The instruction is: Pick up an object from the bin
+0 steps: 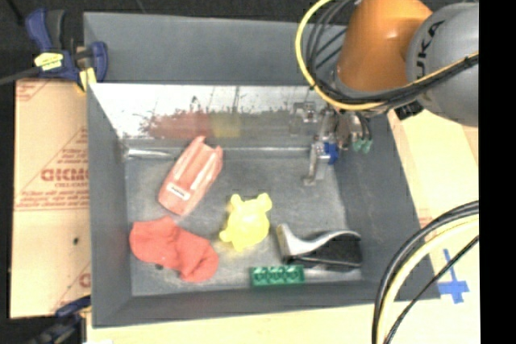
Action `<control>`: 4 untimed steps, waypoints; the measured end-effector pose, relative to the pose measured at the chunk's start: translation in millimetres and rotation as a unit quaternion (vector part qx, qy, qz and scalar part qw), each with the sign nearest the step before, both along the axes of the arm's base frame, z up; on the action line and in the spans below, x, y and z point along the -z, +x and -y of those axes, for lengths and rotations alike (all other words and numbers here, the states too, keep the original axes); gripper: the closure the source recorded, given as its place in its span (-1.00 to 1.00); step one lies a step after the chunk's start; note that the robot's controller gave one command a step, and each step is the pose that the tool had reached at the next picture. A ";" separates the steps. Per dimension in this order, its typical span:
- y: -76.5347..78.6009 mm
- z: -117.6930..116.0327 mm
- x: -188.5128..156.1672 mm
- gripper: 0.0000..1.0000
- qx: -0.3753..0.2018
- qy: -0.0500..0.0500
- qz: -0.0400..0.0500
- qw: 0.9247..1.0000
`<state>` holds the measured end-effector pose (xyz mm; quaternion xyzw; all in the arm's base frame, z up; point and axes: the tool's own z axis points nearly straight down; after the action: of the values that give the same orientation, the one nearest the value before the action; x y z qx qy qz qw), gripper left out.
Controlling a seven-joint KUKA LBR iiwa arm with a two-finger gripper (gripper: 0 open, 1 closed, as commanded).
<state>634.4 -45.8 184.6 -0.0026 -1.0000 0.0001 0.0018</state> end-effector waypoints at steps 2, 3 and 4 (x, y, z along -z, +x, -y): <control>-8.6 -10.2 15.3 -1.00 0.038 0.000 0.008 0.999; -19.2 -29.8 48.3 -1.00 0.075 0.000 0.001 0.997; -19.8 -50.0 60.5 -1.00 -0.014 -0.001 0.006 1.000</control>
Offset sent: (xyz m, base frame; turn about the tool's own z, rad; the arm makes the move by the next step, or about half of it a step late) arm -0.0397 0.0446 -0.0765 0.2483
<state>614.7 4.2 124.1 0.0118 -0.9999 0.0013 -0.0038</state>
